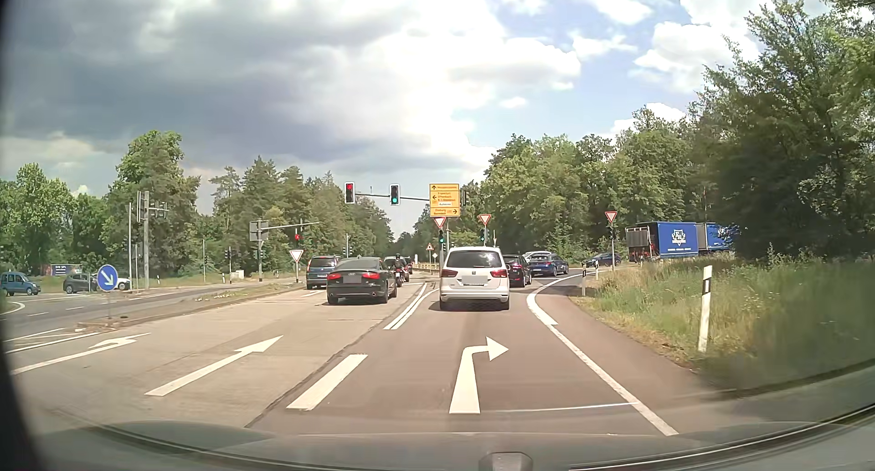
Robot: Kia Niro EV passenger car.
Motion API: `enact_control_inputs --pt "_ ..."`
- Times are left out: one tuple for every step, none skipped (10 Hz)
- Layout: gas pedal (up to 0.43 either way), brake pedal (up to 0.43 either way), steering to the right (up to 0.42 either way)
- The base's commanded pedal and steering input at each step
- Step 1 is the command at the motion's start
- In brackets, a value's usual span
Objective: Follow the waypoints while adhering to traffic rules and regulations
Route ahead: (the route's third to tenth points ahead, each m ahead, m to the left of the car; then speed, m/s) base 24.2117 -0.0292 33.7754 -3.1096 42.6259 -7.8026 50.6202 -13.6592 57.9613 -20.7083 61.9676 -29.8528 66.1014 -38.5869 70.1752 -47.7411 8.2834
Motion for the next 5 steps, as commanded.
enact_control_inputs --pt "0.000 0.067 0.007" --pt "0.000 0.104 0.007" --pt "0.000 0.152 0.008" --pt "0.000 0.171 0.009" --pt "0.000 0.177 0.010"
